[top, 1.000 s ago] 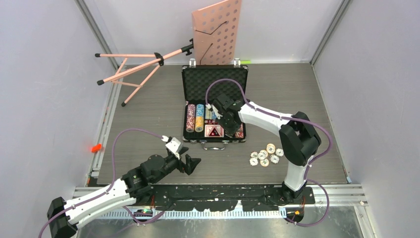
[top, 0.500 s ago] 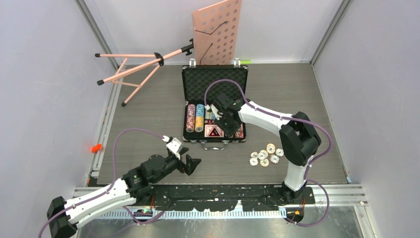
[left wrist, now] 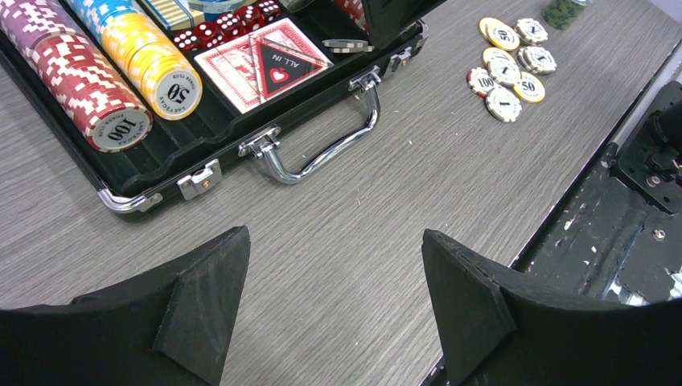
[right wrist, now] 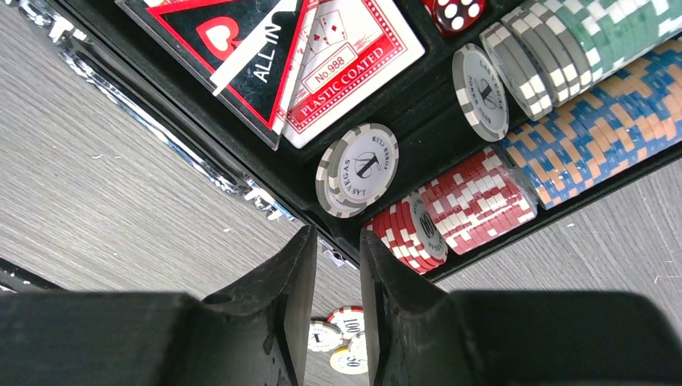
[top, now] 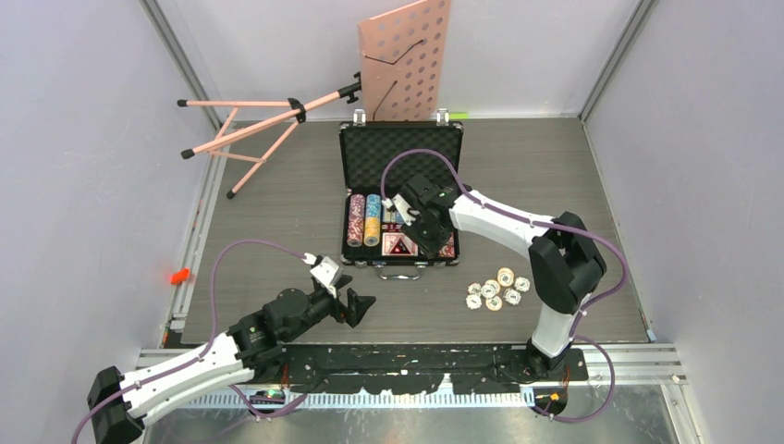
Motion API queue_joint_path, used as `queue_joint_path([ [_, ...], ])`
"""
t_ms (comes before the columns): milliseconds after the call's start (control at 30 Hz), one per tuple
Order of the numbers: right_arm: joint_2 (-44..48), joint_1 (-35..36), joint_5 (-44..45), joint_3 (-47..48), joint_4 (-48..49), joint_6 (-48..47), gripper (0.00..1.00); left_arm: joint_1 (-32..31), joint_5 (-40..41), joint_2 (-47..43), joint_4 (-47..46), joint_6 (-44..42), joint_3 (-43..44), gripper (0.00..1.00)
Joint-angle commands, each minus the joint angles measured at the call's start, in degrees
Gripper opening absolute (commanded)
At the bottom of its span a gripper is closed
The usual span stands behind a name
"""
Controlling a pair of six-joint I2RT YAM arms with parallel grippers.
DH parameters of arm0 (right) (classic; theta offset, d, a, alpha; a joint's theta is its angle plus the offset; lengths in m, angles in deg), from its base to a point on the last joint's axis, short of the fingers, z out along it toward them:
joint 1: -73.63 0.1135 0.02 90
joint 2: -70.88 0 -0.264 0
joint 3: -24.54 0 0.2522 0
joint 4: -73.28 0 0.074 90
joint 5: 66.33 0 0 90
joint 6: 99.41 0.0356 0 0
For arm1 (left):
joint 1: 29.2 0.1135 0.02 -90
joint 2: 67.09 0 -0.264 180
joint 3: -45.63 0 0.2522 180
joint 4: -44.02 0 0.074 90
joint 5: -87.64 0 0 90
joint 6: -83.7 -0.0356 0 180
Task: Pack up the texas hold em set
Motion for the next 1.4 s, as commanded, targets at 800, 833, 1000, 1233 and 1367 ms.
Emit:
queue_joint_path([
  [800,-1.79,0.26,-1.49,1.69,-0.35,-2.7,0.4,0.26,-0.26,0.38,-2.77,-0.11,0.22,0.84],
  [833,-2.1,0.28,-0.98,1.77,-0.25,-2.58,0.41,0.27,-0.22,0.44,-2.75,-0.11,0.22,0.84],
  [1000,-2.57,0.3,5.93,2.01,2.15,-1.4,0.4,0.26,-0.25,0.27,-2.68,-0.11,0.22,0.83],
  [1233,-1.25,0.3,9.1,1.58,5.93,-0.78,0.34,0.28,-0.19,-0.18,-2.4,-0.11,0.14,0.83],
  [1367,-1.38,0.29,8.38,1.64,6.26,-1.18,0.31,0.25,-0.17,0.03,-2.62,-0.19,0.14,0.83],
])
